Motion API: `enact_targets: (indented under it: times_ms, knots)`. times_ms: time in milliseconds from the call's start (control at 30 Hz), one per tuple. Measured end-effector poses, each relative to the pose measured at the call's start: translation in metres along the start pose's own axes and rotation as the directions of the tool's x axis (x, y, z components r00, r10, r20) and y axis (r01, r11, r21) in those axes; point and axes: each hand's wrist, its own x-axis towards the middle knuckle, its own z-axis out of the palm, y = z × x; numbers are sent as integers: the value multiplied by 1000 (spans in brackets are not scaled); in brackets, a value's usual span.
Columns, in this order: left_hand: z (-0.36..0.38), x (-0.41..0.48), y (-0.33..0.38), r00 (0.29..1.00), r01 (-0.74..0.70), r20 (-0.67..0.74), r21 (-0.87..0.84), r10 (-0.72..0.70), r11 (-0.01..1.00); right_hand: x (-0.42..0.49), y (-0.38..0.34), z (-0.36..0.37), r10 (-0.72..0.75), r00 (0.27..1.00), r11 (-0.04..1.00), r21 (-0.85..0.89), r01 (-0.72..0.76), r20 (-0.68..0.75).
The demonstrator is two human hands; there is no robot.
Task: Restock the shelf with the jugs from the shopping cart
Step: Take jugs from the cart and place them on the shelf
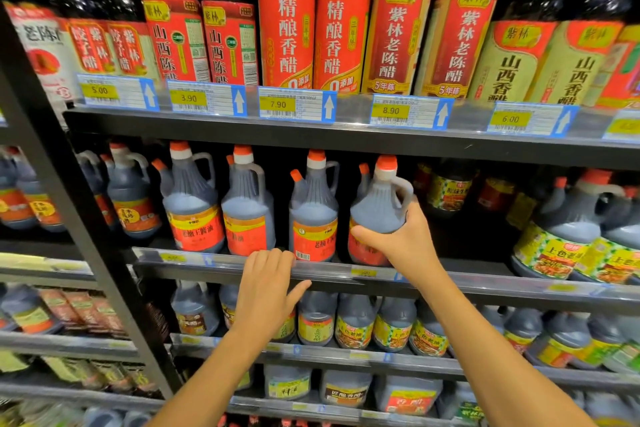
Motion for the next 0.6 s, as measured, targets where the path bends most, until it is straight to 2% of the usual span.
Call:
enact_targets:
  times_ms: [100,233,500,600]
  knots:
    - [1,0,0,1000,1,7,-9,-1,1000,10,12,4,124,992,992,-1,-124,2]
    - [1,-1,-1,1000,-1,3,-19,1,1000,16,22,9,205,979,978,-29,-205,8]
    - [-2,-2,-2,1000,-2,15,-67,3,998,5,14,10,255,967,964,-77,-255,-6]
    - [-4,-2,-3,999,19,34,-122,-15,992,-9,7,9,272,962,945,-186,-270,-16]
